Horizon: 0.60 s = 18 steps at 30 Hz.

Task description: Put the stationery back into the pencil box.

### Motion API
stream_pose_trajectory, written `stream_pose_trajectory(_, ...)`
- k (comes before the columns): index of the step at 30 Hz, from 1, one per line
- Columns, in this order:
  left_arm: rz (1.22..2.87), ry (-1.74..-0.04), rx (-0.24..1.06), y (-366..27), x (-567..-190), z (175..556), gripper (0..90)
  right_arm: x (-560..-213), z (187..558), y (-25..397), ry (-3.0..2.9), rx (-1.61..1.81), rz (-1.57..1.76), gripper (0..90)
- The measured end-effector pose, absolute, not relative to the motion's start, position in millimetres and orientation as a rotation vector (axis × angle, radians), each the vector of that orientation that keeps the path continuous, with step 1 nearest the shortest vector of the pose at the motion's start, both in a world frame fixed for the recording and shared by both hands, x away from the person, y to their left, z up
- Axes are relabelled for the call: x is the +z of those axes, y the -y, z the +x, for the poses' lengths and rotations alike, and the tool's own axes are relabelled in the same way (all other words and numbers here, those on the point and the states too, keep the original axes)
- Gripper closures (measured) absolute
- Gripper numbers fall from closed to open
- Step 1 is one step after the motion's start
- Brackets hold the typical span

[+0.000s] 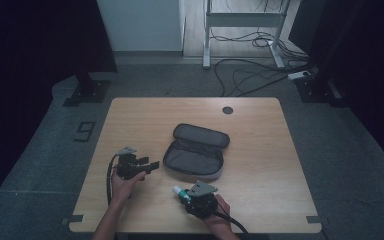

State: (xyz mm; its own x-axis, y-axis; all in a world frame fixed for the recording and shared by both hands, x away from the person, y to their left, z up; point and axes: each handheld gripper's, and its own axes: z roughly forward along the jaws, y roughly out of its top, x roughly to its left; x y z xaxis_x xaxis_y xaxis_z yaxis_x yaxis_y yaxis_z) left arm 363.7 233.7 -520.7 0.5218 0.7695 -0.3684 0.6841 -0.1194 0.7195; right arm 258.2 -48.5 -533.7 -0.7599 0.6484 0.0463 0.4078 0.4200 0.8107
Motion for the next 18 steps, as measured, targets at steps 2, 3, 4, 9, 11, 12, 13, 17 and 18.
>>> stream_pose_trajectory(2, 1.846, -1.204, 0.117, -233.6, -520.7, 363.7, 35.4, -531.4, 258.8, 49.6, -2.395, 1.266, 0.923, 64.4)
stream_pose_trajectory(3, 1.848, -1.203, 0.120, -233.7, -520.7, 363.7, 35.4, -526.3, 260.2, 52.4, -2.381, 1.281, 0.923, 64.4)
stream_pose_trajectory(4, 1.848, -1.203, 0.121, -233.6, -520.8, 363.7, 35.4, -523.6, 260.8, 53.8, -2.373, 1.289, 0.928, 64.5)
stream_pose_trajectory(9, 1.848, -1.215, 0.111, -234.6, -523.4, 364.9, 35.4, -510.9, 266.0, 60.4, -2.333, 1.330, 0.936, 64.4)
stream_pose_trajectory(11, 1.854, -1.215, 0.109, -233.5, -524.1, 365.1, 35.3, -506.6, 268.1, 62.3, -2.317, 1.338, 0.935, 64.4)
stream_pose_trajectory(12, 1.857, -1.213, 0.110, -232.9, -523.9, 364.9, 35.3, -504.6, 269.6, 63.6, -2.312, 1.345, 0.936, 64.4)
stream_pose_trajectory(13, 1.859, -1.211, 0.112, -232.4, -523.6, 364.7, 35.4, -502.7, 271.3, 65.2, -2.306, 1.350, 0.940, 64.4)
stream_pose_trajectory(17, 1.852, -1.217, 0.109, -233.3, -523.8, 364.1, 35.3, -495.4, 278.4, 72.1, -2.285, 1.374, 0.952, 64.4)
stream_pose_trajectory(18, 1.854, -1.219, 0.104, -233.8, -524.7, 364.6, 35.3, -494.0, 280.5, 74.0, -2.278, 1.388, 0.950, 64.4)
